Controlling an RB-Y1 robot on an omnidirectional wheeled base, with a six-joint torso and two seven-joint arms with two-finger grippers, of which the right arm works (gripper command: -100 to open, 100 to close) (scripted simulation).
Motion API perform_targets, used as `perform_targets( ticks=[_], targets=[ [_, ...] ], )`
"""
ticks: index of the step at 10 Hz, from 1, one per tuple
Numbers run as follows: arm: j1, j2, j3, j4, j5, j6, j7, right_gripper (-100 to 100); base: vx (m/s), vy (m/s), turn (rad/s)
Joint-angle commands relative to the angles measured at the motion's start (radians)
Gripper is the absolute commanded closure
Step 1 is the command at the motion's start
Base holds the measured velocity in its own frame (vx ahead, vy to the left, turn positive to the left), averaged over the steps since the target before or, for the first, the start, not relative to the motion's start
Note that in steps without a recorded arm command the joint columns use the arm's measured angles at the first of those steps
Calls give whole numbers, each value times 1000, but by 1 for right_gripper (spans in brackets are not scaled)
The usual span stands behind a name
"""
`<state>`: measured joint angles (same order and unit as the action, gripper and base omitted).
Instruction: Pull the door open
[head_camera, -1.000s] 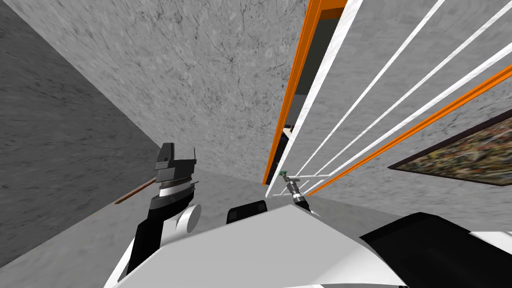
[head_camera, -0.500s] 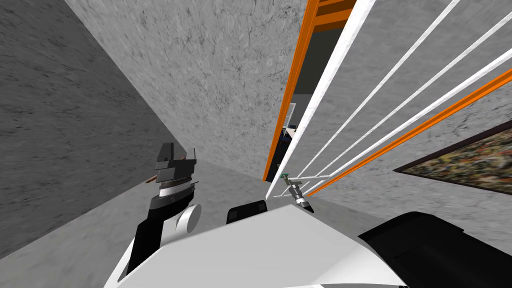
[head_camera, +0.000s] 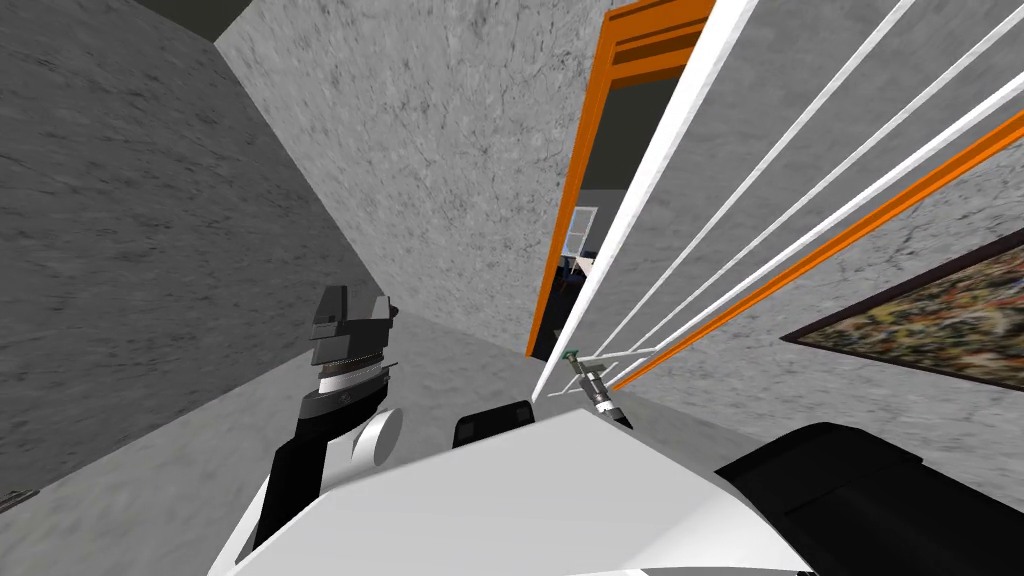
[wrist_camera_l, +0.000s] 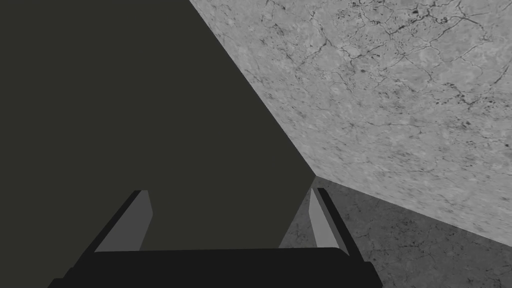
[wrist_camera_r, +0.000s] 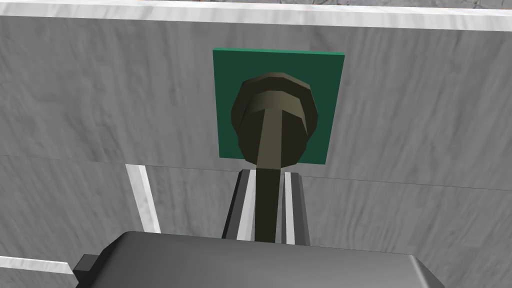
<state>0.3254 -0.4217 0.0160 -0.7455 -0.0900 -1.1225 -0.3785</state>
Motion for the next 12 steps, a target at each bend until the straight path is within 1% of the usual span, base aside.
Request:
perform_targets(
  ticks=[1, 2, 4, 5, 6, 7, 9, 10, 11, 12],
  targets=[
    [-29, 5, -2, 23, 1, 6, 5, 100, -217, -53, 137],
    [-52, 8, -5, 39, 2, 13, 8, 100, -207, -81, 162],
    [-88, 13, -9, 64, 3, 25, 13, 100, -223, -50, 137],
    [-119, 18, -12, 85, 4, 35, 18, 100, -243, -41, 148],
    [-140, 21, -14, 100, 5, 42, 21, 100, -254, -51, 172],
    [-173, 25, -18, 122, 6, 53, 26, 100, -301, -69, 189],
    [-219, 32, -23, 154, 7, 68, 33, 100, -239, -54, 154],
    [-219, 32, -23, 154, 7, 68, 33, 100, -137, -46, 63],
    [-253, 37, -26, 177, 8, 79, 38, 100, -150, -43, 104],
    [-253, 37, -26, 177, 8, 79, 38, 100, -115, -44, 88]
  ],
)
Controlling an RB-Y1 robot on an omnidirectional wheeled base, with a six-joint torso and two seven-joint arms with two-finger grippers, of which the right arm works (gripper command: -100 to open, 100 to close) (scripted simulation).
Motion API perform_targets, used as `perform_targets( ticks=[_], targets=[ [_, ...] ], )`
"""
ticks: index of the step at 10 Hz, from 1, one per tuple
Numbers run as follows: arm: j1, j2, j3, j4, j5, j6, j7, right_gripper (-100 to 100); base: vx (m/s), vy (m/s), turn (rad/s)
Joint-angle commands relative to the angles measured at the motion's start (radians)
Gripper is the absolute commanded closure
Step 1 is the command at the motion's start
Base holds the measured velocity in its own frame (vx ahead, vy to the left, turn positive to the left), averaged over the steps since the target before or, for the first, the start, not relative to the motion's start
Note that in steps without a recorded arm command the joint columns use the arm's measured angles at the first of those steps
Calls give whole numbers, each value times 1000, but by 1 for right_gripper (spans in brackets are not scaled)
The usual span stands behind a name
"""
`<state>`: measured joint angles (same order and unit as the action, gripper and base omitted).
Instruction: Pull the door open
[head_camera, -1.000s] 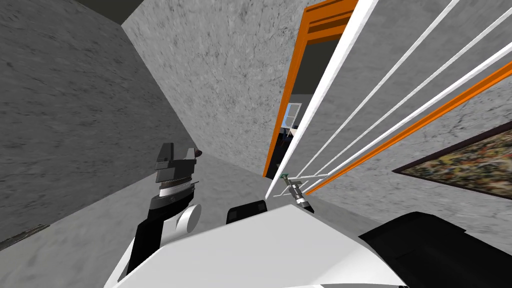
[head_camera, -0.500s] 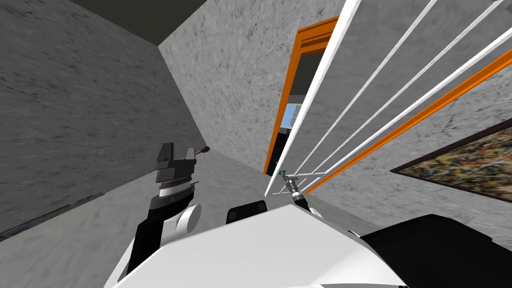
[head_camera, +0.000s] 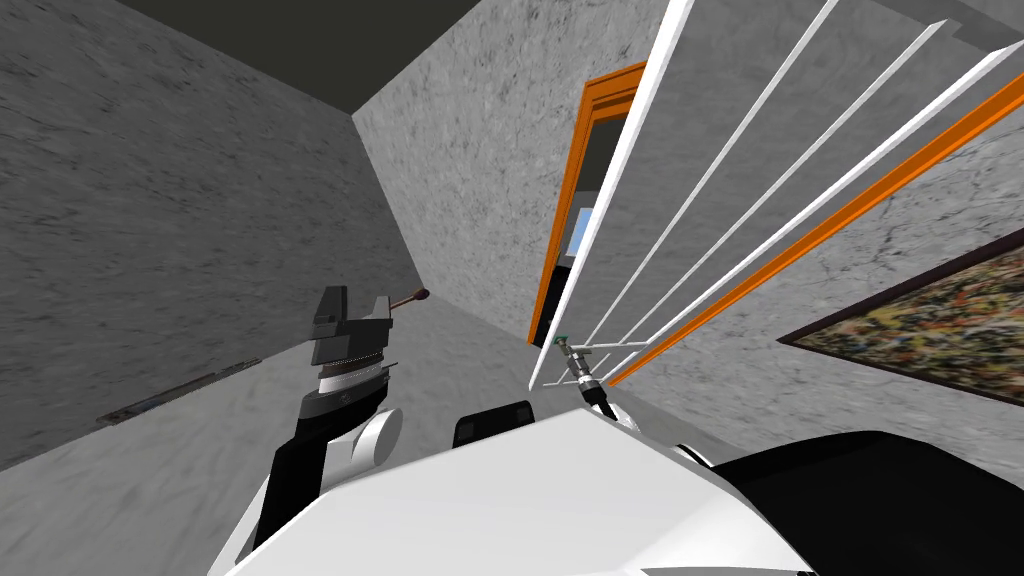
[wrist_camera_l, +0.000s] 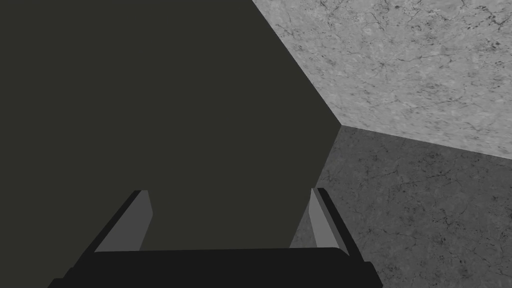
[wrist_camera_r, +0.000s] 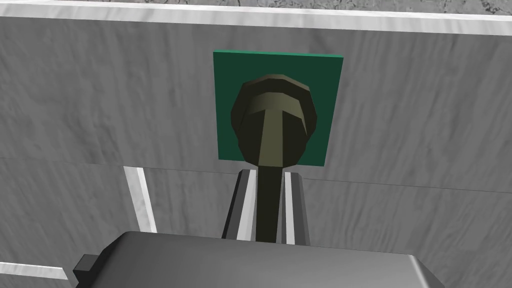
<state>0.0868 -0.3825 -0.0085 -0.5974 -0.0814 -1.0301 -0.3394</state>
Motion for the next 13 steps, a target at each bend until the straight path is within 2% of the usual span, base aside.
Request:
perform_targets(
  ticks=[1, 2, 3, 6, 8, 9, 11, 12, 13],
  targets=[
    [-14, -2, -2, 29, -1, -13, -1, 100, -34, -16, 15],
    [-47, 2, -6, 51, 0, -3, 3, 100, -128, -43, 110],
    [-47, 2, -6, 51, 0, -3, 3, 100, -128, -36, 89],
    [-106, 11, -12, 92, 2, 17, 12, 100, -160, -44, 111],
    [-139, 16, -15, 114, 3, 27, 17, 100, -200, -49, 87],
    [-145, 17, -16, 119, 3, 30, 18, 100, -194, -62, 74],
    [-183, 22, -20, 144, 5, 42, 23, 100, -209, -41, 112],
    [-169, 23, -18, 127, 5, 44, 23, 100, -88, -11, 32],
    [-157, 13, -3, 127, 15, 28, 7, 100, -126, -35, 79]
  ],
)
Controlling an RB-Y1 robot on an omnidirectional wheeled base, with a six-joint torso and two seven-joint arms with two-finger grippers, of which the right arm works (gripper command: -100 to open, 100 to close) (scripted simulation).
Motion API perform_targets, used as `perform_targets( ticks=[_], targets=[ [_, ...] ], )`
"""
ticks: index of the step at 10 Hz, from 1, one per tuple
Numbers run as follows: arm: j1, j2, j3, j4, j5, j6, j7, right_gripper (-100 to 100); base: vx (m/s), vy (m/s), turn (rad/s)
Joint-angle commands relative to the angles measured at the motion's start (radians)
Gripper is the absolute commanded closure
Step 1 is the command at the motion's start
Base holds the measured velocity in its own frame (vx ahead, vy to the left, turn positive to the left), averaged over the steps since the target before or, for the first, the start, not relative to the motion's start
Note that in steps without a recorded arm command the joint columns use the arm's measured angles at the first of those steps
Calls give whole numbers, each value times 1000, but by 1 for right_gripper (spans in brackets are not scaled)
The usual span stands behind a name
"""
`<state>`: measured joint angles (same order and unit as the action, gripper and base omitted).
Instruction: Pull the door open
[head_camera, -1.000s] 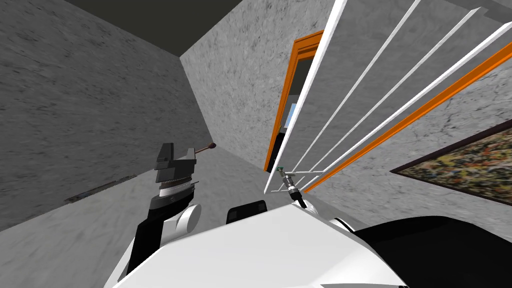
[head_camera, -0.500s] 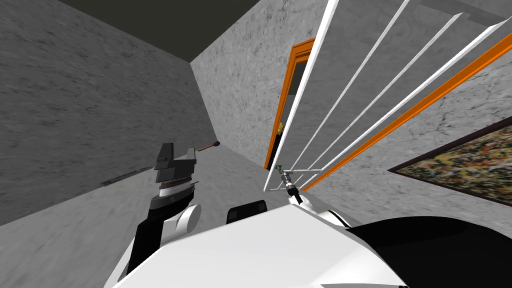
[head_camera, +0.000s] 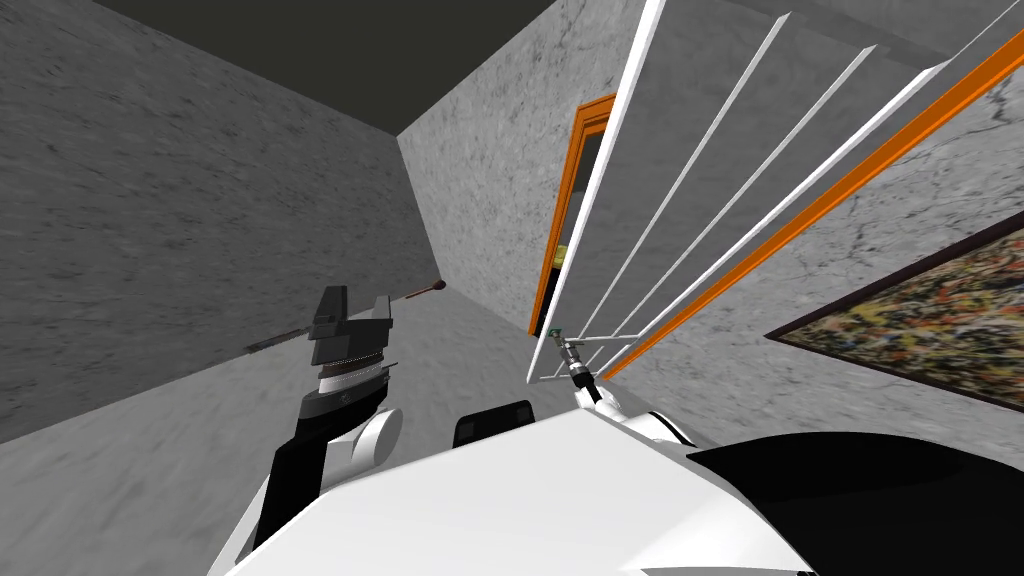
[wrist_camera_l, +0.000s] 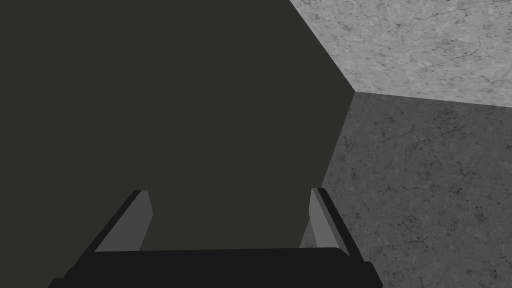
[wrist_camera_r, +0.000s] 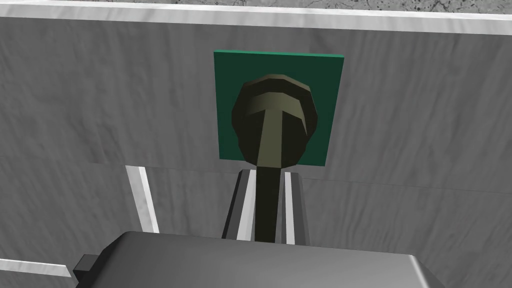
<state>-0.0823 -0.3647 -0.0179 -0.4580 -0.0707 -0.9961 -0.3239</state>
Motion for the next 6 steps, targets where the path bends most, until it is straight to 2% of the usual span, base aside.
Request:
perform_targets(
  ticks=[1, 2, 3, 4, 6],
  targets=[
    [20, -13, 15, -13, 10, -20, -20, 100, -200, -76, 112],
    [29, -21, 25, -14, 17, -34, -33, 100, -197, -78, 99],
    [29, -21, 25, -14, 17, -34, -33, 100, -151, -34, 35],
    [44, -35, 41, -15, 28, -58, -53, 100, -171, -25, 72],
    [61, -52, 60, -17, 41, -87, -78, 100, -204, -60, 85]
  ],
)
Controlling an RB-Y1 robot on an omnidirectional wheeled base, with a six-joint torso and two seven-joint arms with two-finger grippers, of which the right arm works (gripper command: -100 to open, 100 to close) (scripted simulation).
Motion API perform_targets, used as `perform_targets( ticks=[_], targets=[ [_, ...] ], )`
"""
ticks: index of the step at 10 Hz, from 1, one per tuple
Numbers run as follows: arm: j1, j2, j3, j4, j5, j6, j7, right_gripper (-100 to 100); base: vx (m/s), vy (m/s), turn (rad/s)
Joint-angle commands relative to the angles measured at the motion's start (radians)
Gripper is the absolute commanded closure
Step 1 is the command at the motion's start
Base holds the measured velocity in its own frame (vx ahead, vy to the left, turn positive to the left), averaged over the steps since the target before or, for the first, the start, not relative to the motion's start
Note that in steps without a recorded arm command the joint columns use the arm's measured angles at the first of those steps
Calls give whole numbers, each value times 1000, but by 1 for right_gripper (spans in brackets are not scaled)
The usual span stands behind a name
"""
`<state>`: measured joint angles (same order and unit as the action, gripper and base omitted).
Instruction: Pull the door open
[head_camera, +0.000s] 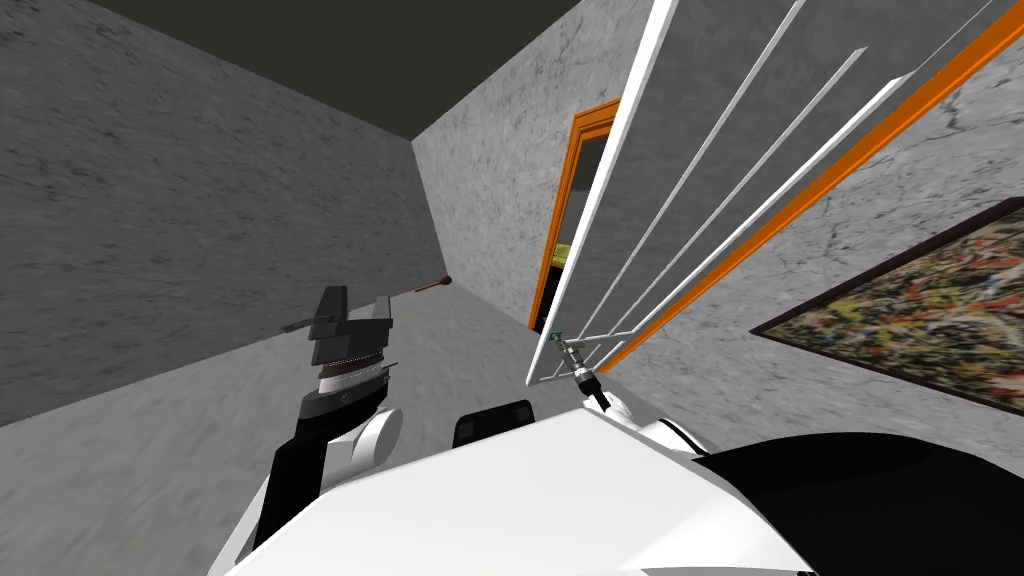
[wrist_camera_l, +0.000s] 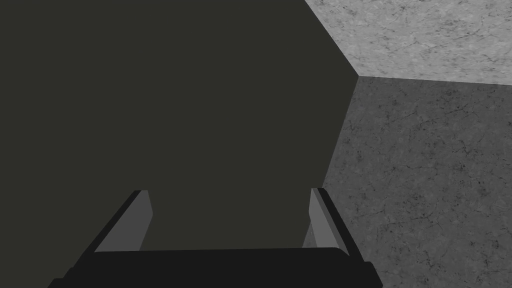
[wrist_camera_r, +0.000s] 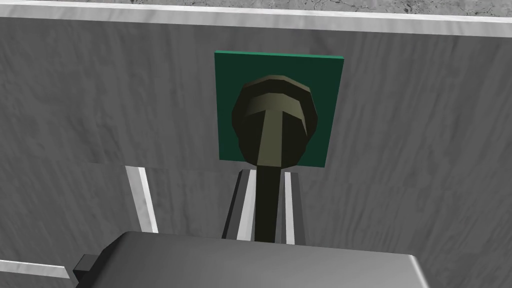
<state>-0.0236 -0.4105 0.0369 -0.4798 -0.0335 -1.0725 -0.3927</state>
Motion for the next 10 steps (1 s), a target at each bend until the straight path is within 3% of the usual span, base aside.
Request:
perform_targets(
  ticks=[1, 2, 3, 4, 8, 9, 10],
  targets=[
    [10, -13, 13, 4, 9, -22, -19, 100, -192, -55, 61],
    [16, -20, 20, 4, 14, -33, -28, 100, -182, -67, 62],
    [9, -12, 18, 9, 12, -25, -20, 100, -82, -26, 19],
    [27, -21, 25, 21, 17, -58, -33, 100, -118, -34, 184],
    [61, -45, 34, 41, 23, -126, -55, 100, -172, -68, 145],
    [61, -45, 34, 41, 23, -126, -55, 100, -129, -40, 54],
    [73, -53, 37, 48, 26, -150, -63, 100, -119, -52, 119]
  ],
)
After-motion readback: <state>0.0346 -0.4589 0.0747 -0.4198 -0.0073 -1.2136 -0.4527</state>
